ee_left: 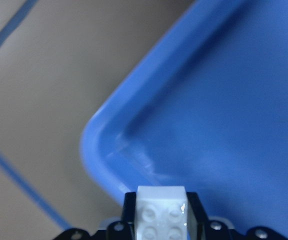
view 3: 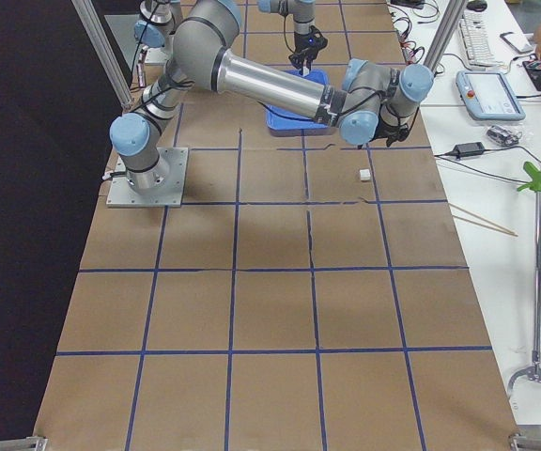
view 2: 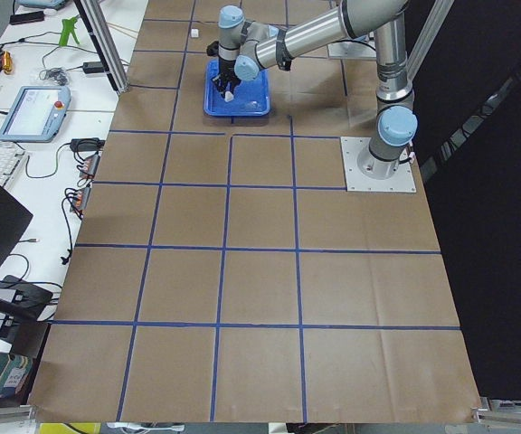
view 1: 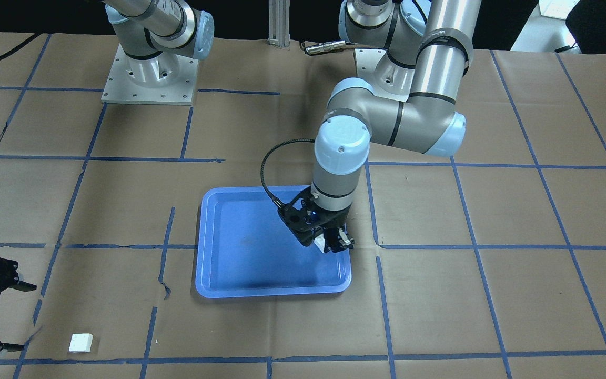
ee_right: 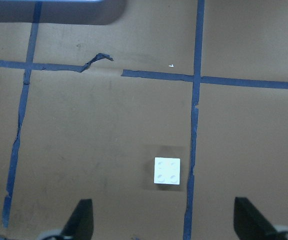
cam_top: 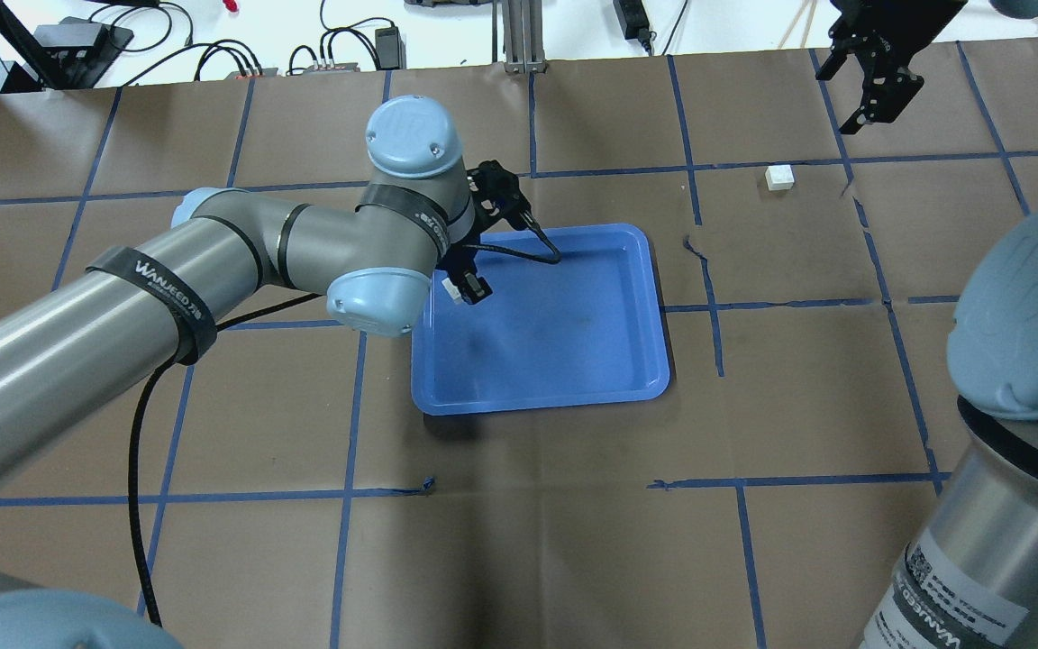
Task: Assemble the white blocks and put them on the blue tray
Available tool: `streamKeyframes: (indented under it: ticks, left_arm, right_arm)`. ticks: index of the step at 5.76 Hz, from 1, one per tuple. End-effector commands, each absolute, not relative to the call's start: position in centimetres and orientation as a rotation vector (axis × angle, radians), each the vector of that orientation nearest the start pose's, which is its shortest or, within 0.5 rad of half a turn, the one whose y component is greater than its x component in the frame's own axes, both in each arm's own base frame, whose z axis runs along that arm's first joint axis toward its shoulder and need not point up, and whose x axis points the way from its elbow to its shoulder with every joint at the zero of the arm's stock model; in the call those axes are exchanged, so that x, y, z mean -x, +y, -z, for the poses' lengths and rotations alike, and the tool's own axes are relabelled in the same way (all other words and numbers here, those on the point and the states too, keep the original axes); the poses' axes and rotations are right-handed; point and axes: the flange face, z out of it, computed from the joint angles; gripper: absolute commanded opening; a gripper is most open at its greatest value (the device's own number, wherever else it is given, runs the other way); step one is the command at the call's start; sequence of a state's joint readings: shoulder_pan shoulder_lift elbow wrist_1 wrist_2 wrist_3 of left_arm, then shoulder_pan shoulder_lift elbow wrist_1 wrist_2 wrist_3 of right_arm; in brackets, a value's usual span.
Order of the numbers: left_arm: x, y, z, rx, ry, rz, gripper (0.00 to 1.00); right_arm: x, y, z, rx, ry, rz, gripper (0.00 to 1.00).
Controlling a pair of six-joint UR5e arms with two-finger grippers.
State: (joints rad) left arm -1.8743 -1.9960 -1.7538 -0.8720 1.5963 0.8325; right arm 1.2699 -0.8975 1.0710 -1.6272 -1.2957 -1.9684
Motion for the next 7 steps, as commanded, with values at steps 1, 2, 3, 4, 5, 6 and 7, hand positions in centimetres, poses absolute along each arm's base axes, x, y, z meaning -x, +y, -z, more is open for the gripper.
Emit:
streamKeyframes:
  ticks: [1, 2, 3, 4, 5, 6, 7]
  left_arm:
    - [33.8, -51.9, -22.2, -2.077, 2.340, 0.107, 0.09]
    - [33.7, -51.6, -21.0, -2.121, 2.311, 0.073, 0.09]
    - [34.5, -52.1, -19.5, -2.170, 2.334, 0.081, 0.09]
    - [34.7, -52.4, -18.0, -2.171, 2.344, 0.107, 0.12]
    - [34.8, -52.5, -18.5, -2.166, 2.341, 0.122, 0.14]
    - [34.8, -52.7, -18.2, -2.160, 2.332, 0.123, 0.68]
    - [34.7, -52.4, -18.4, -2.164, 2.333, 0.123, 0.99]
  right_arm:
    - [10.2, -75.8, -26.4, 1.952, 1.960, 0.415, 1.00]
    - [10.7, -75.6, -24.0, 1.915, 1.919, 0.456, 1.00]
    - [11.1, -75.6, -21.9, 1.880, 1.892, 0.504, 1.00]
    - [11.0, -76.0, -20.3, 1.897, 1.868, 0.557, 1.00]
    - [10.5, -75.8, -18.5, 1.916, 1.817, 0.615, 1.00]
    - [10.4, -75.7, -17.4, 1.969, 1.804, 0.657, 1.00]
    - [10.2, -75.1, -16.4, 1.974, 1.779, 0.652, 1.00]
